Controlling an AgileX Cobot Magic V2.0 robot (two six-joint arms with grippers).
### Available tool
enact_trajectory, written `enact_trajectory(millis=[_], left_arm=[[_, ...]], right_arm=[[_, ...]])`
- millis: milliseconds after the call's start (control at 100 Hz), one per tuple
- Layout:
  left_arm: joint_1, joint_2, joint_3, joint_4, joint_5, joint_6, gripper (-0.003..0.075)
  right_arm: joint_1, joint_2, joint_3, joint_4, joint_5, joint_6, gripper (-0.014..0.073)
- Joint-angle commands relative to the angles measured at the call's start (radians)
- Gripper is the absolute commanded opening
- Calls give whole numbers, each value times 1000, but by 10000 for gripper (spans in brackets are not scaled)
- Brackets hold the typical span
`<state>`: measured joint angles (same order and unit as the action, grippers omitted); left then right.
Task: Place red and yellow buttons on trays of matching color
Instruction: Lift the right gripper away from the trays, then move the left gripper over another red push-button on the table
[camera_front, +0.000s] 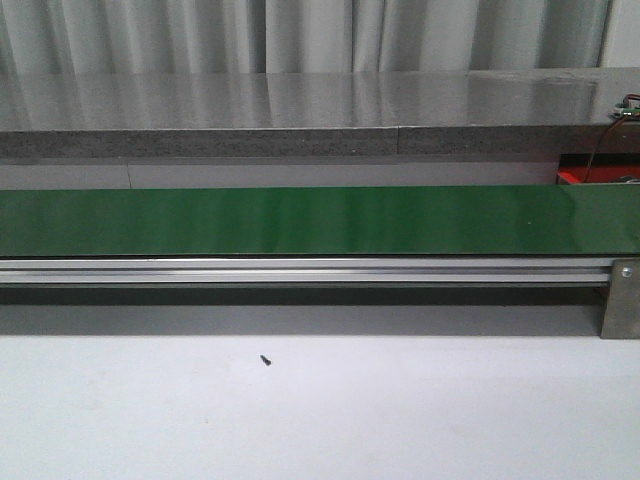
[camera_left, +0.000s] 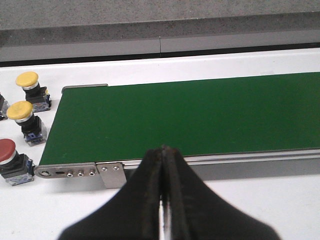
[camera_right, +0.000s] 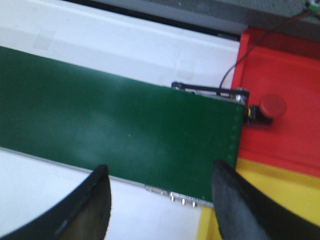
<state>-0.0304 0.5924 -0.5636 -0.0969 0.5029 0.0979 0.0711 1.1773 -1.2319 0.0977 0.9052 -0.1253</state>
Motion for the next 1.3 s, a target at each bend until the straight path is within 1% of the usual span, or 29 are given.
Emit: enact_trajectory(millis=[0, 160, 260, 310, 380, 390, 400, 420, 450, 460, 470, 490, 540, 720, 770, 820, 890, 1010, 1080, 1120, 1190, 1290], left_arm=[[-4, 1, -27, -3, -57, -2, -19], [-4, 1, -27, -3, -46, -2, -20], [-4, 1, -27, -3, -46, -2, -20], [-4, 1, -27, -3, -46, -2, -20], [-4, 1, -27, -3, -46, -2, -20], [-4, 1, -27, -3, -46, -2, -20], [-4, 1, -27, -3, -46, -2, -20], [-4, 1, -27, -3, -46, -2, -20], [-4, 1, -27, -3, -46, -2, -20], [-4, 1, -27, -3, -46, -2, -20], [-4, 1, -27, -3, -46, -2, -20], [-4, 1, -27, -3, -46, -2, -20], [-4, 1, -27, -3, -46, -2, -20], [-4, 1, -27, -3, -48, -11, -18], [-4, 1, -29, -3, -41, -11, -7], [-4, 1, -34, -3, -31, -11, 31], [-4, 1, -46, -3, -17, -11, 130], [-4, 1, -80, -3, 17, -11, 374], [-2, 3, -101, -3, 28, -11, 467], [0, 3, -113, -3, 28, -13, 488], [16, 6, -133, 15, 30, -44, 490], [63, 49, -181, 114, 82, -125, 490]], right_arm=[[1, -107, 93, -40, -95, 58, 398], [1, -252, 308, -60, -158, 86, 310], [1, -331, 390, -60, -191, 86, 246], [1, -363, 420, -60, -200, 86, 197], [1, -406, 450, -60, -205, 86, 101], [1, -414, 456, -60, -205, 86, 68], [1, -417, 456, -60, -205, 86, 68], [1, -427, 460, -60, -205, 86, 23], [1, -438, 462, -60, -204, 86, -11], [1, -444, 464, -60, -204, 86, -45], [1, -447, 464, -60, -204, 86, -45], [1, -453, 464, -60, -204, 86, -76], [1, -465, 464, -60, -206, 86, -62], [1, -470, 464, -60, -207, 86, -68], [1, -470, 464, -60, -207, 86, -68], [1, -470, 464, -60, -207, 86, -68], [1, -470, 464, -60, -207, 86, -68], [1, -470, 464, -60, -207, 86, -68], [1, -470, 464, -60, -207, 86, -68], [1, -470, 464, -60, -207, 86, -68], [1, -470, 464, -60, -207, 86, -68], [1, -470, 464, -60, -208, 86, -68]])
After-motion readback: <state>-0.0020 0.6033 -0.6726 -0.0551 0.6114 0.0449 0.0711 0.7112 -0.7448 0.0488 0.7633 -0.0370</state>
